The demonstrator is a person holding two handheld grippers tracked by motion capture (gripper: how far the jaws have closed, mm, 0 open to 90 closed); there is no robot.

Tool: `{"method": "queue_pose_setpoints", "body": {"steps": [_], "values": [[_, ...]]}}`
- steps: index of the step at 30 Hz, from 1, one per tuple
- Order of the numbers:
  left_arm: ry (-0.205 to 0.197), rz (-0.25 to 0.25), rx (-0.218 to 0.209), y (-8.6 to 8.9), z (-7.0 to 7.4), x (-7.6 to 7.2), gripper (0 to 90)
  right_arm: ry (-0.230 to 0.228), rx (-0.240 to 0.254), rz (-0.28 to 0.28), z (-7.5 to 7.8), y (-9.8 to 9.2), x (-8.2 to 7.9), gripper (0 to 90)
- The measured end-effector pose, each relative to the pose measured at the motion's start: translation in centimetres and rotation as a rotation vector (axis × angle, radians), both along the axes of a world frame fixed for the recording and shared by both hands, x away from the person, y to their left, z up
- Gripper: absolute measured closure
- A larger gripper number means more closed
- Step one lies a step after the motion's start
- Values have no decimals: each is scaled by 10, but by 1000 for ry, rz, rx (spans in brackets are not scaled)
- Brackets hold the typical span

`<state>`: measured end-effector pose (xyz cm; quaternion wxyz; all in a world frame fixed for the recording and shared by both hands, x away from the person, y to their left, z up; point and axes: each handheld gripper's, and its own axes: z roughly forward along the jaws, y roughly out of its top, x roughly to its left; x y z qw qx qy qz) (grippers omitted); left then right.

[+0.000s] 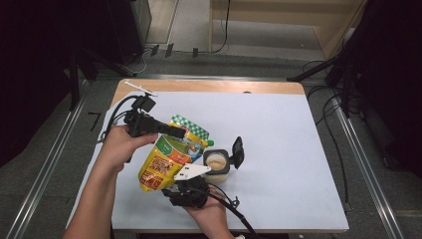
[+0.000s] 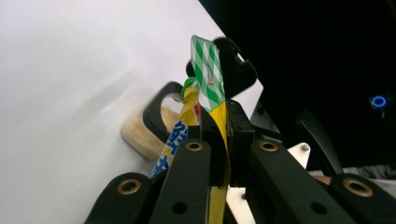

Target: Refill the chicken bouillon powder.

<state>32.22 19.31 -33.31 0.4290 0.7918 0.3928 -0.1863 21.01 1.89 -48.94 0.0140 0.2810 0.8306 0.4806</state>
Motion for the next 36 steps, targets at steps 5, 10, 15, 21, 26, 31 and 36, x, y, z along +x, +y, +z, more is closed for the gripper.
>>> {"method": "queue_pose_setpoints", "body": {"steps": [5, 10, 15, 21, 26, 31, 36], "values": [[-11, 16, -19, 7, 3, -1, 899, -6, 5, -6, 2, -3, 1, 561], [-35, 34, -44, 15, 7, -1, 900, -7, 13, -13, 5, -7, 2, 562], [-72, 67, -69, 25, 15, -3, 900, -48, 20, -19, 12, -13, 3, 573], [-96, 125, -71, 35, 15, -1, 900, -54, 13, 11, 19, -18, 2, 582], [-110, 189, -52, 42, 9, 6, 900, -23, 47, 48, 20, -22, 4, 596], [-106, 221, -43, 47, 3, 13, 900, -20, 30, 65, 25, -32, 8, 599], [-116, 230, -35, 41, -3, 19, 900, 18, 40, 69, 28, -46, 14, 606]]}}
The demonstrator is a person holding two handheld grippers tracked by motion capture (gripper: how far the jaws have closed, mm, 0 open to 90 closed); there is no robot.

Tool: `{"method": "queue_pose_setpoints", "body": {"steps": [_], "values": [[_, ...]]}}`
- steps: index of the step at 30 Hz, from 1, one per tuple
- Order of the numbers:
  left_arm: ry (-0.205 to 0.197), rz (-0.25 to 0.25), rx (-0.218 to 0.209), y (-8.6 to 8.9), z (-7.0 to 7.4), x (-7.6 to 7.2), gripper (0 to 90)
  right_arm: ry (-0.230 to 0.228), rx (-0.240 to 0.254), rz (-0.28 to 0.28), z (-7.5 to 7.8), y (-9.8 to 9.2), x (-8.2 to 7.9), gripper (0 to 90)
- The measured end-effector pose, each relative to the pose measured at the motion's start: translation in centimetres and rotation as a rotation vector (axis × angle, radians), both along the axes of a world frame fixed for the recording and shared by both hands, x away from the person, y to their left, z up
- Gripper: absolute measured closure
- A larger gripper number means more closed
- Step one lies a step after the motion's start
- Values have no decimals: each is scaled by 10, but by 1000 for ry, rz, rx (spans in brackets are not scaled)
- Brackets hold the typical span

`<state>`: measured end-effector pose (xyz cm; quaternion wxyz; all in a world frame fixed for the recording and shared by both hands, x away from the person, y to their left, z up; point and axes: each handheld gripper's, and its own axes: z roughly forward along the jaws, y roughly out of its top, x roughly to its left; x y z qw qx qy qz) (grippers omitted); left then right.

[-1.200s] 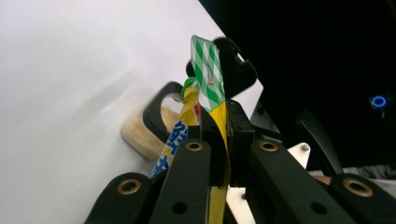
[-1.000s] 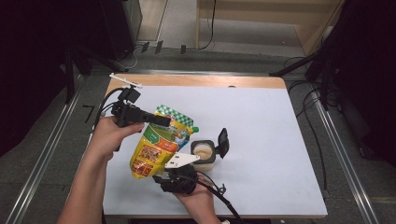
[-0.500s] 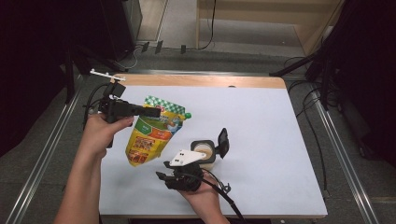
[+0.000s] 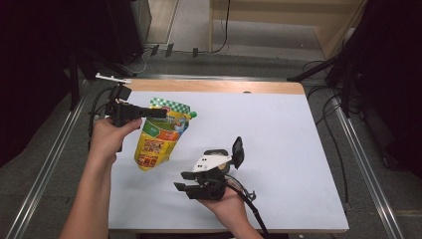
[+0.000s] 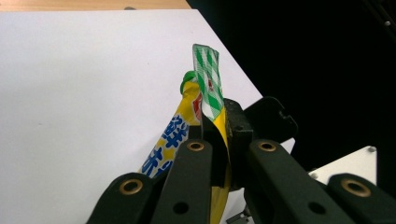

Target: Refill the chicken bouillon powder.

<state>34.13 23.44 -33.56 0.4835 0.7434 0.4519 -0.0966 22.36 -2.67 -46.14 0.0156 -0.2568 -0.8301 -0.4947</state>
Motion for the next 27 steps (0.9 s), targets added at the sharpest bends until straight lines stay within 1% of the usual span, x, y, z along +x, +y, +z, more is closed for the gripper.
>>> {"method": "queue_pose_setpoints", "body": {"steps": [3, 4, 6, 9, 10, 11, 13, 16, 18, 20, 21, 27], "values": [[-11, 13, 11, -6, -2, 2, 900, 15, 42, -19, 3, -8, 4, 612], [-17, 18, 19, -9, -3, 3, 900, 14, 46, -19, 5, -10, 5, 611], [-31, 24, 32, -13, -4, 6, 900, -1, 16, -9, 7, -12, 4, 611], [-40, 29, 38, -16, -8, 10, 900, -25, -29, 15, 10, -18, 0, 611], [-39, 31, 39, -19, -9, 11, 900, -24, -30, 16, 11, -20, 0, 610], [-44, 30, 44, -20, -10, 12, 900, 0, -11, 22, 12, -25, 0, 608], [-65, 24, 52, -26, -13, 14, 900, 16, 4, 25, 15, -32, 1, 603], [-72, 9, 60, -31, -18, 17, 900, 22, 1, 28, 16, -41, 1, 603], [-73, 0, 69, -34, -23, 19, 900, 22, -14, 23, 15, -47, -1, 604], [-74, 1, 53, -33, -25, 20, 900, 19, -24, 25, 12, -52, -3, 604], [-77, 9, 53, -33, -25, 19, 900, 26, -21, 22, 11, -55, -4, 604], [-58, -3, 41, -27, -24, 15, 899, 25, -12, -26, 5, -74, -6, 606]]}}
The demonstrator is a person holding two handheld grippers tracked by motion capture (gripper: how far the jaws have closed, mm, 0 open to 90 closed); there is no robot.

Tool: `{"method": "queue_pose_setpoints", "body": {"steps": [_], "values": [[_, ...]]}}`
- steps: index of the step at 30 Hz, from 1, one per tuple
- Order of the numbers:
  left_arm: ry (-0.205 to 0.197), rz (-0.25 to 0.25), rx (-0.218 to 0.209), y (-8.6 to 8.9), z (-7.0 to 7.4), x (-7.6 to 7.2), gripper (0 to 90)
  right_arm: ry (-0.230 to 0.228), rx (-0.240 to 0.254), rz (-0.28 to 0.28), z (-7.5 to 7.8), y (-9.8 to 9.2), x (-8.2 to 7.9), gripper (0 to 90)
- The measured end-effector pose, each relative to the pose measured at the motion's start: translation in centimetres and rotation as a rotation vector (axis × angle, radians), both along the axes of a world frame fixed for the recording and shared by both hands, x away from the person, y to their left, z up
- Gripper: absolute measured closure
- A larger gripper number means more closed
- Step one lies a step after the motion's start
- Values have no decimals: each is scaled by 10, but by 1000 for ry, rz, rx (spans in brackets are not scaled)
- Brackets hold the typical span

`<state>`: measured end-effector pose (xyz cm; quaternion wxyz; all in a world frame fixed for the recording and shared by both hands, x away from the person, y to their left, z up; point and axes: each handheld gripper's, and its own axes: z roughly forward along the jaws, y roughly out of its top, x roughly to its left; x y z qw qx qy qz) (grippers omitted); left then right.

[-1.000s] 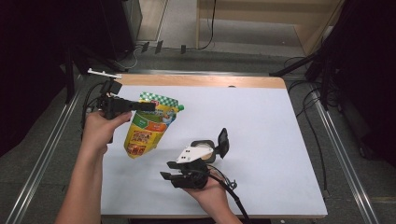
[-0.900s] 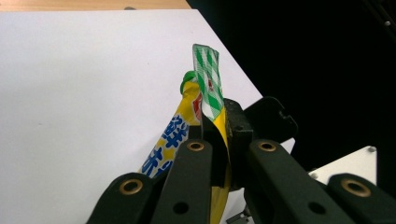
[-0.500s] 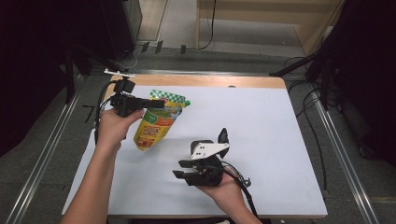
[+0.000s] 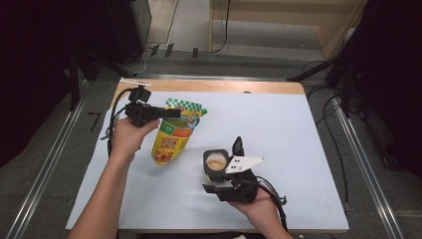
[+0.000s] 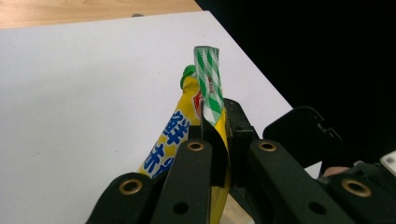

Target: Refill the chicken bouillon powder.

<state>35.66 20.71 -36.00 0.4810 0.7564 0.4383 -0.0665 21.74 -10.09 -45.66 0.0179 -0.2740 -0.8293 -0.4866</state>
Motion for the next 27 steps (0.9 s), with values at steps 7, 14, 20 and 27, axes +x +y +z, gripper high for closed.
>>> {"method": "queue_pose_setpoints", "body": {"steps": [7, 14, 20, 27], "values": [[-9, -1, 13, 8, 2, -8, 892, -26, -14, -35, 3, -15, -2, 606], [-31, -6, 59, 11, 5, -16, 871, -46, -42, -41, 3, -16, -1, 606], [-41, -4, 56, 15, 4, -22, 837, -45, -53, -37, 3, -16, -1, 604], [-56, -3, 62, 23, 2, -28, 827, -50, -50, -45, 3, -17, -1, 603]]}}
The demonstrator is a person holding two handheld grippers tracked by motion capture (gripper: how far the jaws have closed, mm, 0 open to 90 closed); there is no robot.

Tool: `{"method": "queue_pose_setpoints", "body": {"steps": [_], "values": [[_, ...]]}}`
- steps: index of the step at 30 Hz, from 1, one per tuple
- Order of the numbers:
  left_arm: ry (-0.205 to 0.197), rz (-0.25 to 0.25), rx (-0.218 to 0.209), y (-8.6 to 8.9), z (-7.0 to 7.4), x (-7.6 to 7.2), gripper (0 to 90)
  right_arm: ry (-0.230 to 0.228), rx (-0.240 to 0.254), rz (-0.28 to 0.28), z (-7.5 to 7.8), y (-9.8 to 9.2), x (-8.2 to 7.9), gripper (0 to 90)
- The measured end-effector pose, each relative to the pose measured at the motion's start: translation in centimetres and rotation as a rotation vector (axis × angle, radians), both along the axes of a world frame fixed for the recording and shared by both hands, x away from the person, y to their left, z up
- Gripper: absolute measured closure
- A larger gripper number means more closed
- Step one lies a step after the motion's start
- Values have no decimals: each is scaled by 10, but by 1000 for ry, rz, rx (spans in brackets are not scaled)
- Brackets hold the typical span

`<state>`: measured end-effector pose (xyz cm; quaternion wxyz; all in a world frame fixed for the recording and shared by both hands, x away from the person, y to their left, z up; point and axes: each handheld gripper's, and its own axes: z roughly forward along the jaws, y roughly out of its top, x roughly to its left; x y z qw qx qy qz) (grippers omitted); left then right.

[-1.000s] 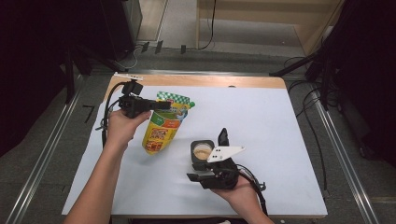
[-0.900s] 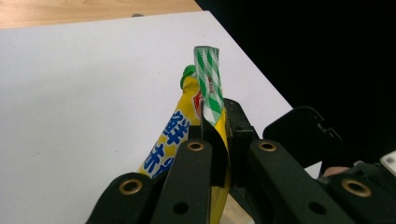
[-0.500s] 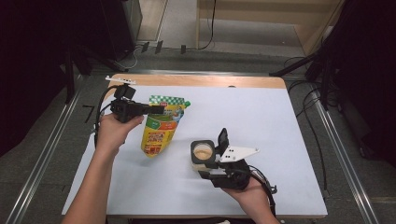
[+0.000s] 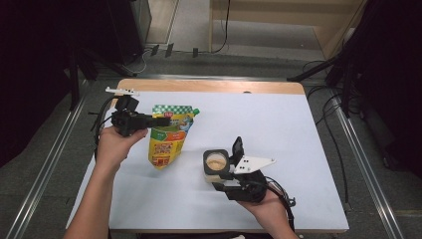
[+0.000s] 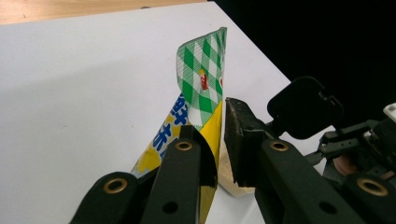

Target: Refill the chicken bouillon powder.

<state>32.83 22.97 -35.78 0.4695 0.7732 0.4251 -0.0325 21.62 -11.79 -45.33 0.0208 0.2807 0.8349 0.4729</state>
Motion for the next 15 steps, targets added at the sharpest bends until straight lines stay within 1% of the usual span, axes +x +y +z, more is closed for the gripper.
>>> {"method": "queue_pose_setpoints", "body": {"steps": [6, 9, 11, 12, 14, 15], "values": [[-10, 13, 7, 7, 3, -6, 811, -5, -9, 3, 0, 1, 0, 600], [-11, 16, 1, 10, 3, -8, 798, -7, -13, 7, 0, 3, 0, 600], [-6, 11, -8, 12, 4, -9, 771, -4, -16, 8, -1, 3, 0, 599], [-9, 10, -6, 13, 5, -10, 749, -6, -18, 11, -1, 4, 0, 599], [-17, 13, -3, 14, 6, -12, 739, -8, -19, 10, 0, 4, -1, 599], [-14, 17, 0, 15, 6, -12, 731, -8, -19, 10, 0, 3, 0, 599]]}}
